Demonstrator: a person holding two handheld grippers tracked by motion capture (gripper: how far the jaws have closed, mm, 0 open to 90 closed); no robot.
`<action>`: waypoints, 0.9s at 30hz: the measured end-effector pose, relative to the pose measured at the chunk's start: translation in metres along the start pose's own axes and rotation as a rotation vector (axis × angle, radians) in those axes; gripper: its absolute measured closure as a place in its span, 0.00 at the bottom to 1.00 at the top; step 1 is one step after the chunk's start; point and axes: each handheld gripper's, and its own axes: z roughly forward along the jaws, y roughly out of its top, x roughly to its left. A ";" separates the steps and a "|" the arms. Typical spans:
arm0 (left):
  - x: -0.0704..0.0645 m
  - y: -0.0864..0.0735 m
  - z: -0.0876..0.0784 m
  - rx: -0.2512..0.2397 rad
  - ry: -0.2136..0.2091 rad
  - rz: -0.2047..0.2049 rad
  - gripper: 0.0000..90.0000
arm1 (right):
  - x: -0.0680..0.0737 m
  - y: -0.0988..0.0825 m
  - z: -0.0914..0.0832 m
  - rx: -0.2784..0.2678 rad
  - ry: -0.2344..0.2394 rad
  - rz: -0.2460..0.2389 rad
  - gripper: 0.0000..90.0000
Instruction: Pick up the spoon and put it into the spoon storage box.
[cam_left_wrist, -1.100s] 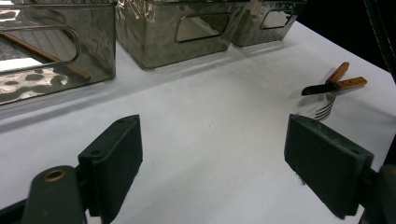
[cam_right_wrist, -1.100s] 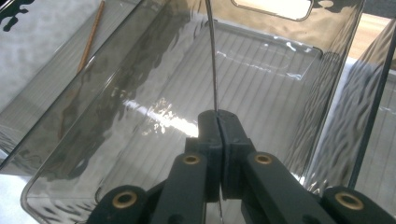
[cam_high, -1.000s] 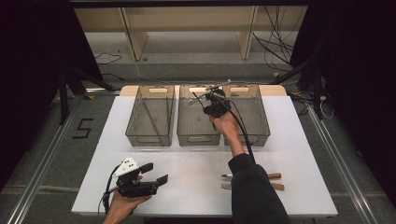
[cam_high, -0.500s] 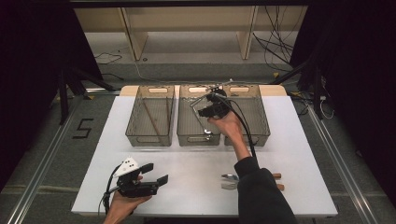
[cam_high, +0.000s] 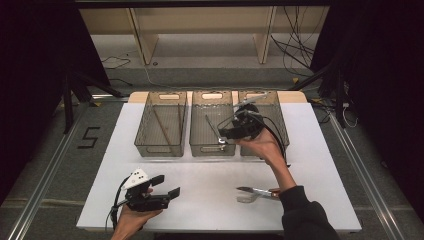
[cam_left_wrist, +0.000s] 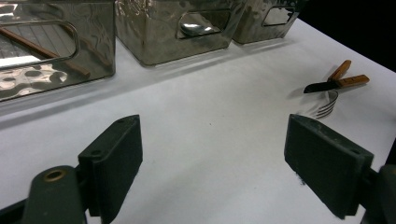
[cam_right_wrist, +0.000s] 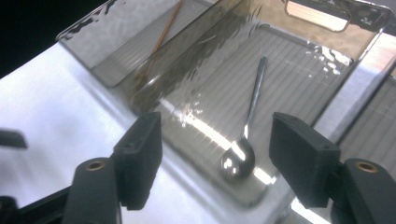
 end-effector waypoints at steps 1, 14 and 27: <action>0.000 0.000 0.000 0.000 0.000 0.000 0.21 | 0.001 -0.003 -0.003 -0.001 0.002 -0.001 0.37; 0.001 0.000 -0.001 -0.002 0.006 0.003 0.21 | 0.007 -0.046 -0.041 0.015 0.020 -0.071 0.34; 0.000 0.001 -0.001 -0.003 0.001 -0.001 0.21 | 0.002 -0.097 -0.064 0.026 0.032 -0.045 0.31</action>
